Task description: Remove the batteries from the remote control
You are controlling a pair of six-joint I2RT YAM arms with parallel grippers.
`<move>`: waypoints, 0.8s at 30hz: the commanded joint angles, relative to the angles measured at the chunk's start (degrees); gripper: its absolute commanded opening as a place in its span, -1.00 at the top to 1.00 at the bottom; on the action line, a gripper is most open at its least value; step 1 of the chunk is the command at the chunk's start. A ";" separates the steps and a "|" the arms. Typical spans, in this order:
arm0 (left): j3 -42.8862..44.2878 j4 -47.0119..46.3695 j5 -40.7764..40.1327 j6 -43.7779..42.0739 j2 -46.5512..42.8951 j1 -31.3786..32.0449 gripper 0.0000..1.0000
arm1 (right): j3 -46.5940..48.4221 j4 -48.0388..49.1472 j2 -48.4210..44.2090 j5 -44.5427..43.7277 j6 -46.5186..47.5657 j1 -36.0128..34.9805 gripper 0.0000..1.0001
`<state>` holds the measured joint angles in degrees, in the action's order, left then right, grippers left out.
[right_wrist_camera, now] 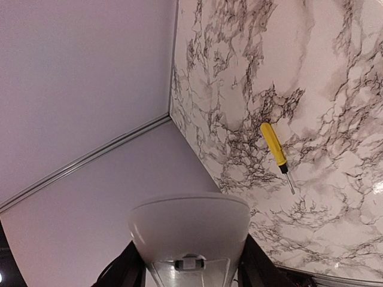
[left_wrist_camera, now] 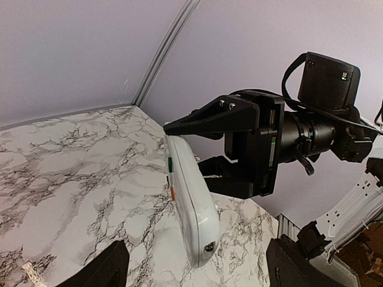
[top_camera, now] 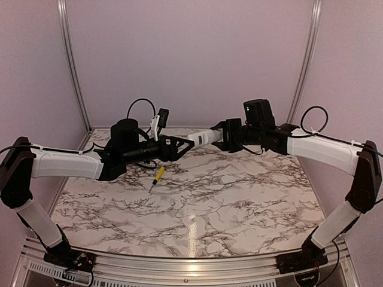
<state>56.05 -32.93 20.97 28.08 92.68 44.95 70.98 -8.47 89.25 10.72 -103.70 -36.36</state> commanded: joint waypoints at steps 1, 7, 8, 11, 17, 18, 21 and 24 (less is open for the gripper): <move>3.05 -2.35 0.87 -0.13 1.96 0.56 -0.63 | 2.96 0.65 0.75 -2.33 -2.37 -1.01 0.71; 4.95 -2.03 0.78 0.49 3.61 0.99 -0.46 | 3.27 0.73 1.11 -1.62 -2.06 -1.35 0.72; 5.16 -1.86 0.51 0.49 3.76 1.01 -0.43 | 3.22 0.79 1.06 -1.44 -2.06 -1.32 0.72; 5.98 -1.08 0.00 0.49 4.57 1.19 -0.35 | 3.23 0.96 1.01 -1.17 -2.09 -1.35 0.72; 7.21 -0.08 -1.00 0.36 6.01 1.65 -0.24 | 3.72 0.45 0.84 -0.97 -1.62 -1.30 0.72; 7.68 0.36 -1.16 0.32 6.35 1.78 -0.19 | 3.68 0.46 0.84 -0.92 -1.63 -1.34 0.72; 8.72 1.23 -1.76 0.22 6.95 1.96 -0.12 | 3.73 0.47 0.92 -0.58 -1.56 -1.35 0.72; 9.56 1.60 -2.79 0.15 7.36 2.20 -0.10 | 3.73 0.35 0.85 -0.44 -1.44 -1.35 0.72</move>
<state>63.29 -32.69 19.90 28.75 99.09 46.59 72.20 -8.14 89.67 10.46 -104.40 -37.10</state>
